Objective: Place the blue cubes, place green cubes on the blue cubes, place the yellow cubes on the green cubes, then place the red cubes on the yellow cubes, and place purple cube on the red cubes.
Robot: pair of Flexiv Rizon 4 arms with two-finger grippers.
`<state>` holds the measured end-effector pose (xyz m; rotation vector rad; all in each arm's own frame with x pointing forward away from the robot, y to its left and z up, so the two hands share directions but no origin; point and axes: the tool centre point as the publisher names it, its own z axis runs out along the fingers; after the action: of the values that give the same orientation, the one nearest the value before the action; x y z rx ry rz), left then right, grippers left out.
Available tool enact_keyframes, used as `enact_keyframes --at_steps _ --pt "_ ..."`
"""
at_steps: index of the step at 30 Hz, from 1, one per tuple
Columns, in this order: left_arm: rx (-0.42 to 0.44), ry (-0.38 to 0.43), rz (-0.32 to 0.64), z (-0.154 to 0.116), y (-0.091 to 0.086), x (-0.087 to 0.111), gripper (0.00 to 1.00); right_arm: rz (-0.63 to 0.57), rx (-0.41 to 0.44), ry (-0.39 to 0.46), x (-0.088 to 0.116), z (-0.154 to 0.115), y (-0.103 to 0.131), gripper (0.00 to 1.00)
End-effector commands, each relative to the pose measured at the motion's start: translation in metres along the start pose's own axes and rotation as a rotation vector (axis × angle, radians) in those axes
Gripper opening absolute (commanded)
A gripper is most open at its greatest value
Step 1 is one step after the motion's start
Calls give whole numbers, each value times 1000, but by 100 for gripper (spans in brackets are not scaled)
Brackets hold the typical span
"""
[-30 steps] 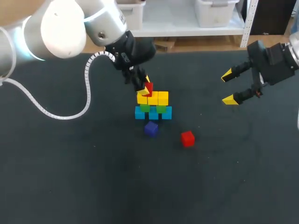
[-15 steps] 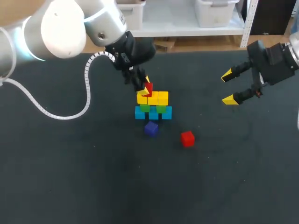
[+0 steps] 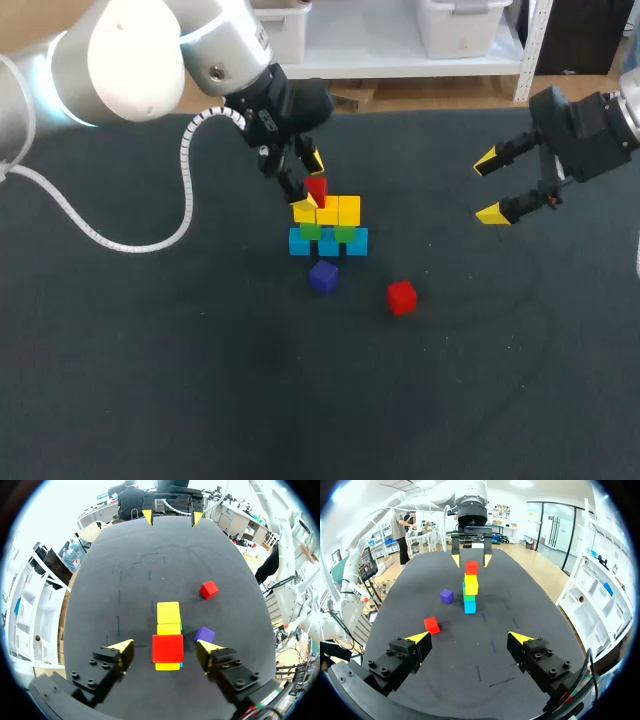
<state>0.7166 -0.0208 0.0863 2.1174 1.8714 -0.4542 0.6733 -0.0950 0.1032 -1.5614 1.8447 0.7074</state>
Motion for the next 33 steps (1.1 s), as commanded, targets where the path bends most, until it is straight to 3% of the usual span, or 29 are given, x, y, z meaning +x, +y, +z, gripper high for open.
enact_keyframes --at_steps 1,12,25,33 --pt "-20 -5 15 -11 -2 1 100 -1 -1 -3 0 1 -1 100" --pt "-135 -20 3 -40 -27 34 100 -1 -1 -3 0 1 -1 100" --pt "-150 -37 -58 -61 -66 92 100 -1 -1 -3 0 1 -1 100" --pt "-158 -60 -76 -74 -80 120 100 -1 -1 -3 0 1 -1 100"
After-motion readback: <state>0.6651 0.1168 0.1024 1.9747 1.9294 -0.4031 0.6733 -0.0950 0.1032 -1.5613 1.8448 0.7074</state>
